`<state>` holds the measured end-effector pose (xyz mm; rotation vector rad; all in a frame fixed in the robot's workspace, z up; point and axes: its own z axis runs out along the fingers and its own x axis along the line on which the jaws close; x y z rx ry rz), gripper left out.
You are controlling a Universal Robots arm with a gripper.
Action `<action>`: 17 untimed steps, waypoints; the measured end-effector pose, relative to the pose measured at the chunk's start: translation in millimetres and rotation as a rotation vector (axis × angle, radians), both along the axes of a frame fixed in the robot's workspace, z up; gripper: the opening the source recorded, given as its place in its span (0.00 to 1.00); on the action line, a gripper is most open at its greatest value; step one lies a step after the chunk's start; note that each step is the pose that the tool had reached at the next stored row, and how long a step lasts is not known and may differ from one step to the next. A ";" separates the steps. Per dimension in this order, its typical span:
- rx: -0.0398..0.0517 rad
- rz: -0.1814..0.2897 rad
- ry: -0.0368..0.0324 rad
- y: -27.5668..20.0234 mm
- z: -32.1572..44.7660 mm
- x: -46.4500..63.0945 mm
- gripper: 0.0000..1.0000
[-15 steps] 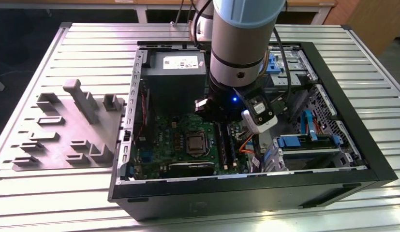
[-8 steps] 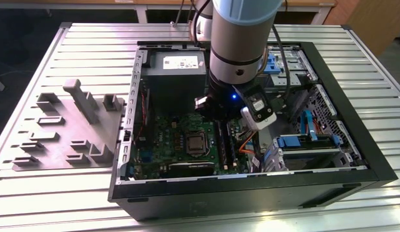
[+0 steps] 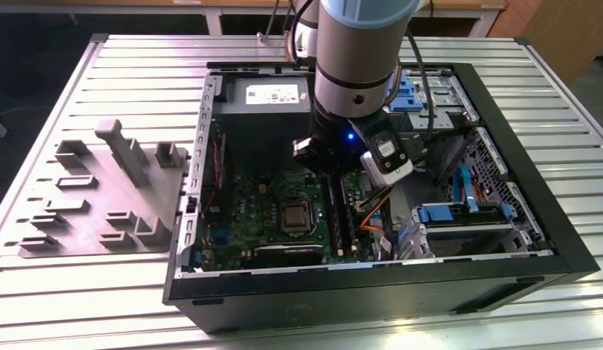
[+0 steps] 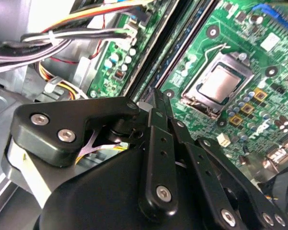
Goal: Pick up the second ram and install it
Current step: 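Press down the second ram until it locks into place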
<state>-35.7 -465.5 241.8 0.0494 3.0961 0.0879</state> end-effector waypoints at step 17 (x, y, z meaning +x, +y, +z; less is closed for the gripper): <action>0.0000 0.000 0.0000 16.3 -1.2 1.2 0.10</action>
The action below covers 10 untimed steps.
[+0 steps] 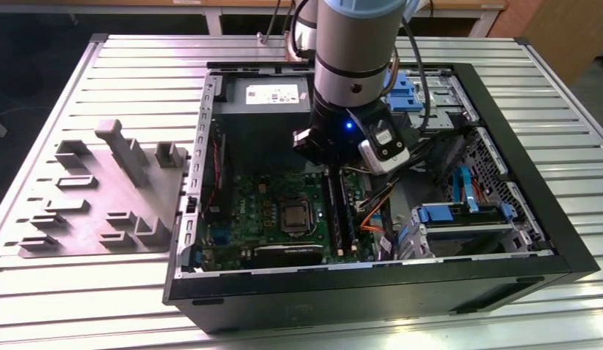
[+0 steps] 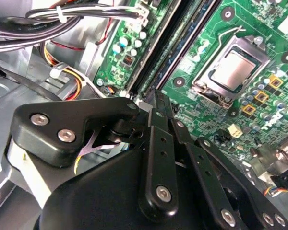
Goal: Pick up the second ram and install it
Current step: 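Press down the second ram until it locks into place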
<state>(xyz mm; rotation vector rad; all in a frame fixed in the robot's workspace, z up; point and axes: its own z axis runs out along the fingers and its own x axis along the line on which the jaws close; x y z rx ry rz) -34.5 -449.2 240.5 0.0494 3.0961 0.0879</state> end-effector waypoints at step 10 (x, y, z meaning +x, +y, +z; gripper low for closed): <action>-0.0001 0.000 0.0000 10.6 -7.2 0.0 0.10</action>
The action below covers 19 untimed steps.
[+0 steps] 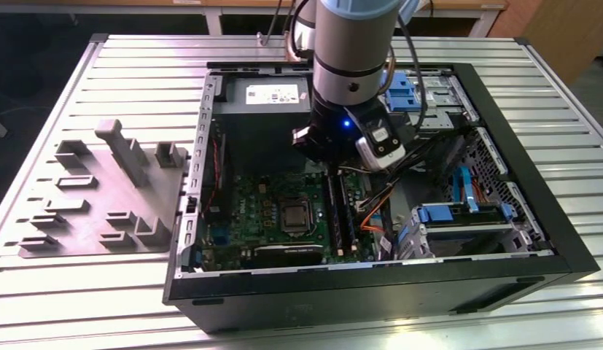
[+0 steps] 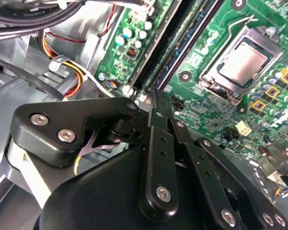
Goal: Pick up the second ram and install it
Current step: 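Press down the second ram until it locks into place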
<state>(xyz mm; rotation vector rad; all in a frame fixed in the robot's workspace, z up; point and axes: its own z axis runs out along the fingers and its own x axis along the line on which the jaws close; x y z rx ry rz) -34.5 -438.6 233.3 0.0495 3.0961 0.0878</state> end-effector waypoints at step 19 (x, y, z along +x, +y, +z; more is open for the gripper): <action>0.0000 0.000 -0.0001 2.9 -9.1 0.0 0.10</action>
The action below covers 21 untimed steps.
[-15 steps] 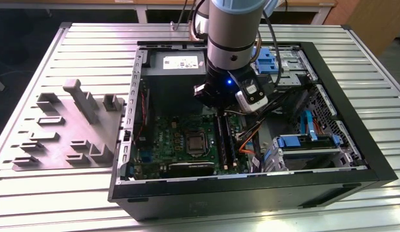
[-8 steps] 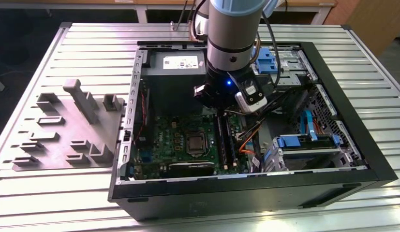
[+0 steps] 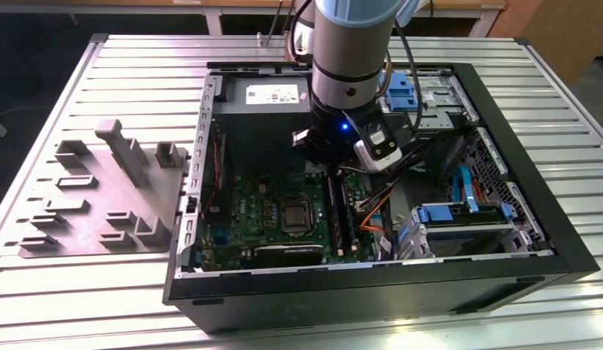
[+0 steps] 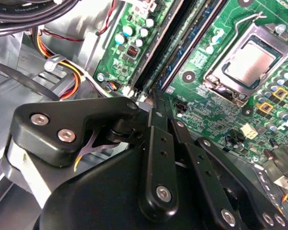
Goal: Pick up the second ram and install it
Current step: 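Press down the second ram until it locks into place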
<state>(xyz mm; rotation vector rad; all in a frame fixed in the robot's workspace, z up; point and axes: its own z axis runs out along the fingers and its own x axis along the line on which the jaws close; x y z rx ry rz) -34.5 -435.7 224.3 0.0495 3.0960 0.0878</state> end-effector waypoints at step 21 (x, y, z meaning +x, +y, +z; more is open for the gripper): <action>0.0051 0.000 0.0002 0.0 -5.5 0.0 0.10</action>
